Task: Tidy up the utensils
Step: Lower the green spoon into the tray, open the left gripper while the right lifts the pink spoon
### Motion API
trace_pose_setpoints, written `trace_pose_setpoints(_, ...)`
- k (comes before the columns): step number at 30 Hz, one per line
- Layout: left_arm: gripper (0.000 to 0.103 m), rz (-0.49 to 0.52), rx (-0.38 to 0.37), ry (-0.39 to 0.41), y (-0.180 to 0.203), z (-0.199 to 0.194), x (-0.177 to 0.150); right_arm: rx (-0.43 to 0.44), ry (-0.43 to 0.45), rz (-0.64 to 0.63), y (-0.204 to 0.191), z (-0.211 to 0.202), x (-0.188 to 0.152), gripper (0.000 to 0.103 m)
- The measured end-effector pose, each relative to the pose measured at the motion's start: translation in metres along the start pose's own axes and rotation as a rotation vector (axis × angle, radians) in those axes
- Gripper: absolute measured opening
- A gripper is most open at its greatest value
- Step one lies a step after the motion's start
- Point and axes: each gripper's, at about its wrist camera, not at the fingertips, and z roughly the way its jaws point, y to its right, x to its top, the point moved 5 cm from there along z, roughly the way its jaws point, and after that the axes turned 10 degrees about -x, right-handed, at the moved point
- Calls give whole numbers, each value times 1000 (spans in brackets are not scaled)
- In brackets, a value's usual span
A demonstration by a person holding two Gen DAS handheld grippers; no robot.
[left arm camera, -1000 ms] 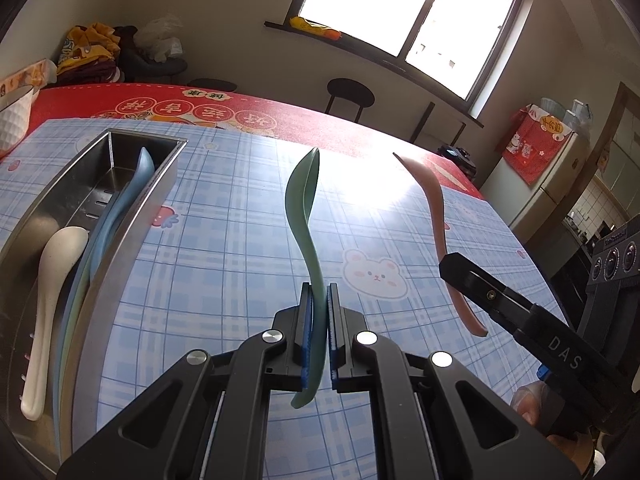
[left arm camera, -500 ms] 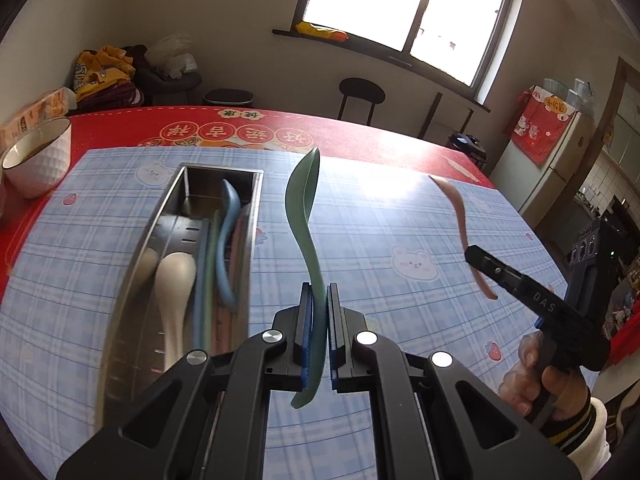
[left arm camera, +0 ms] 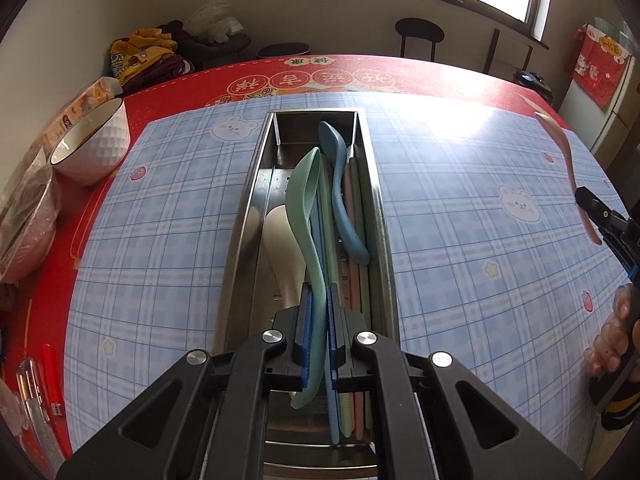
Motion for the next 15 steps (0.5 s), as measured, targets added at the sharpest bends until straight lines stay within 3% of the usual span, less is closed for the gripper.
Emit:
trace_pose_setpoints(8, 7, 12, 111, -48, -11, 7, -3, 15, -7, 20, 3, -1, 1, 14)
trace_pose_setpoints(15, 7, 18, 154, -83, -15, 14, -4, 25, -12, 52, 11, -2, 2, 14)
